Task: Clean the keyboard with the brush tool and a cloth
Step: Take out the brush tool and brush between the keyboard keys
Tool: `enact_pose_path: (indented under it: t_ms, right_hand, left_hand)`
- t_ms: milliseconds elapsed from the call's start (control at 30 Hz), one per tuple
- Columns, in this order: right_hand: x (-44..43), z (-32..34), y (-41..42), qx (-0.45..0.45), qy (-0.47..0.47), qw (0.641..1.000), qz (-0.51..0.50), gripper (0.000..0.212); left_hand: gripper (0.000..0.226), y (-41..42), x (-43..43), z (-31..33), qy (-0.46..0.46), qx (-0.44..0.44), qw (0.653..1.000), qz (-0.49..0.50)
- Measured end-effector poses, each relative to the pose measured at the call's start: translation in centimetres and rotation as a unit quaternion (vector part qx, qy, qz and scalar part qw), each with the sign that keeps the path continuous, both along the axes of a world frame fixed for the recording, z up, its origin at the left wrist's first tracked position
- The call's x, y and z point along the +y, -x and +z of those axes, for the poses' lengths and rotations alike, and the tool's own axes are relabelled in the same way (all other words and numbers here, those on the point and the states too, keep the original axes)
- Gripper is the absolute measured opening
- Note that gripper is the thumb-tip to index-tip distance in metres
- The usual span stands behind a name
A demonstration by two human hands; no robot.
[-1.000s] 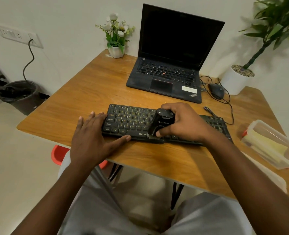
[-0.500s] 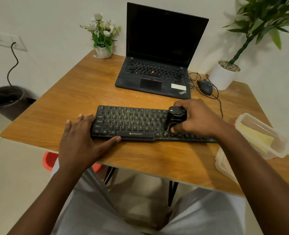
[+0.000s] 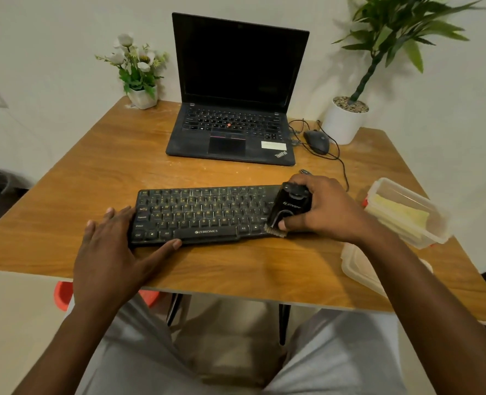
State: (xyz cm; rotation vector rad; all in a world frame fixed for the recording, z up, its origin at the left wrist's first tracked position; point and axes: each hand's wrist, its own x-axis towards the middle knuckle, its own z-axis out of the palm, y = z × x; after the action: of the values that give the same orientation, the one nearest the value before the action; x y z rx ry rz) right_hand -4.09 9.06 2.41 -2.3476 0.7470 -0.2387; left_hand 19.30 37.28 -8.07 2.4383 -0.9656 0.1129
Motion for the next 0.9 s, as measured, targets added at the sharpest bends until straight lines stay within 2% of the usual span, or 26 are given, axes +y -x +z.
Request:
enact_pose_path:
  t_ms: [133, 267, 367, 600, 767, 900]
  right_hand:
    - [0.1, -0.1, 2.5, -0.089, -0.083, 0.991, -0.06, 0.057]
    - [0.3, -0.9, 4.5, -0.2, -0.216, 0.949, -0.112, 0.061]
    - [0.7, -1.4, 5.3, -0.243, -0.28, 0.919, -0.138, 0.065]
    - [1.8, -2.4, 6.9, -0.271, -0.274, 0.905, -0.18, 0.056]
    - [2.4, -2.9, 7.9, -0.296, -0.25, 0.897, -0.211, 0.044]
    - [2.6, -2.9, 8.3, -0.309, -0.273, 0.882, -0.226, 0.042]
  left_hand:
    - [0.109, 0.0, 0.0, 0.0, 0.006, -0.005, 1.0, -0.022]
    - [0.104, 0.6, -0.6, 0.1, 0.012, -0.016, 0.999, -0.051]
    - [0.099, 1.3, -1.6, 0.2, 0.02, -0.031, 0.996, -0.086]
    - [0.085, 3.0, -5.5, 0.9, 0.031, -0.06, 0.984, -0.163]
    - [0.084, 3.5, -7.1, 0.9, 0.02, -0.058, 0.979, -0.193]
    - [0.083, 3.7, -7.5, 0.4, 0.013, -0.058, 0.977, -0.203]
